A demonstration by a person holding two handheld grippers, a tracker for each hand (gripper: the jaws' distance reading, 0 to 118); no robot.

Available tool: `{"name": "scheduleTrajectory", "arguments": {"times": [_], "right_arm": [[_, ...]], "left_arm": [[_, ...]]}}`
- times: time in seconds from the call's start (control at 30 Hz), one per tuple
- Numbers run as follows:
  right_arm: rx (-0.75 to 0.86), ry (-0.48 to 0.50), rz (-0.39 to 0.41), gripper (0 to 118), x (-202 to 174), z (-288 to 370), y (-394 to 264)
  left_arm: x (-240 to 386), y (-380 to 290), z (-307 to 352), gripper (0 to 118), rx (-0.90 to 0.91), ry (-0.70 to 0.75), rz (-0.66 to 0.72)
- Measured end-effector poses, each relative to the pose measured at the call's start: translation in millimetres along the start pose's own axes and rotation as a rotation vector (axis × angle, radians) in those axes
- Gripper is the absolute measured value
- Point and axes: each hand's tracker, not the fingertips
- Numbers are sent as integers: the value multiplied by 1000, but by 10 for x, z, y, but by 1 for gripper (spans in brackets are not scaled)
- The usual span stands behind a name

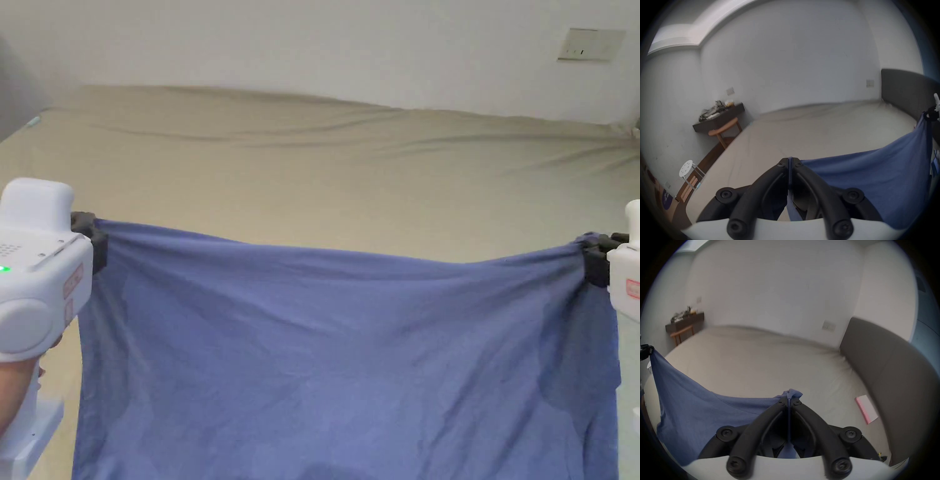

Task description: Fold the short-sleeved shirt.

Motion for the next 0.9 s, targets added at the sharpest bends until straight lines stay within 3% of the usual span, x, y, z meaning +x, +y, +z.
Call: {"name": "scheduleTrajectory", "arguments": {"times": [0.17, 0.3, 0.5, 0.63, 0.9], "right_arm": [[249, -73, -7, 4, 108, 1004, 360], [320, -114, -3, 4, 159, 1521, 588], [452, -110, -127, 4, 281, 2102, 923], [554, -167, -74, 4, 291, 2383, 1210], [630, -175, -51, 4, 481, 2381, 1828]], "left_arm": [[-303, 507, 691, 1, 170, 41, 24], [-483, 785, 1130, 1, 265, 52, 17], [-656, 1154, 1697, 1, 425, 44, 85], [-779, 1423, 1845, 1, 475, 56, 110], [-909, 2004, 1748, 1, 546, 54, 124]]}}
